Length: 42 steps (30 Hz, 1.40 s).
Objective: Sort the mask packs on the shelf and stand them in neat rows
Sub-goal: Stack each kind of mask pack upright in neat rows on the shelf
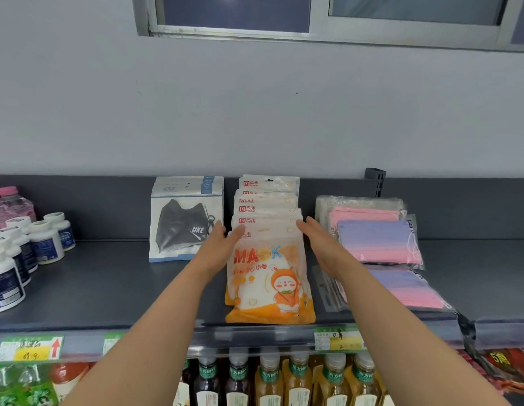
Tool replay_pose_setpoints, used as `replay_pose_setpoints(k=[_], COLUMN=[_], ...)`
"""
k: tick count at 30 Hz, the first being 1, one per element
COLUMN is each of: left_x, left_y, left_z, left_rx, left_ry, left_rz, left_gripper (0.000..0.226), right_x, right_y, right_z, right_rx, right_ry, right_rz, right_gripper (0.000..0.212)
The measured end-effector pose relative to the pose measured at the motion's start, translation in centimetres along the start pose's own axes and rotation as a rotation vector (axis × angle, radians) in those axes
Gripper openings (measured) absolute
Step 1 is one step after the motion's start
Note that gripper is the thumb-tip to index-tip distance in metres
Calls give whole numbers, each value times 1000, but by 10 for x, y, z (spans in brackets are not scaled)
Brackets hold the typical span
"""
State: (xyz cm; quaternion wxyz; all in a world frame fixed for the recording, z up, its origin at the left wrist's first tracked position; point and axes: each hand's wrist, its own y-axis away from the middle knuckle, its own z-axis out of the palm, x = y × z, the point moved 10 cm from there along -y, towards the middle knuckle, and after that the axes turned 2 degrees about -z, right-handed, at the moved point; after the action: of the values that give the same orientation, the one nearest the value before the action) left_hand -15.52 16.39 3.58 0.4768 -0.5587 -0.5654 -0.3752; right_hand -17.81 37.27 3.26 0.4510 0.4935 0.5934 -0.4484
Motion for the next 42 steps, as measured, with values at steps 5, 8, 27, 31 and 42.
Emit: replay_pose_setpoints(k=[5,8,27,31,42], left_x=[21,28,31,31,27], left_y=[-47,-76,-153,-157,-170], left_z=[-9,-10,5,3,3], left_rx=[51,62,0,3,2], left_ry=[-29,-50,-157,-168,-184], left_rz=[18,23,7,31,32], left_gripper=[59,60,25,29,35], right_x=[-27,-44,-39,-51,-35], right_y=[-39,-61,-158,-160,-171], right_z=[-14,-21,-32,-44,-63], right_rx=[91,125,280,383,469], right_ry=[-25,30,195,283,231], right_rz=[-23,-53,3,-85,-41], right_gripper=[60,56,39,27,10])
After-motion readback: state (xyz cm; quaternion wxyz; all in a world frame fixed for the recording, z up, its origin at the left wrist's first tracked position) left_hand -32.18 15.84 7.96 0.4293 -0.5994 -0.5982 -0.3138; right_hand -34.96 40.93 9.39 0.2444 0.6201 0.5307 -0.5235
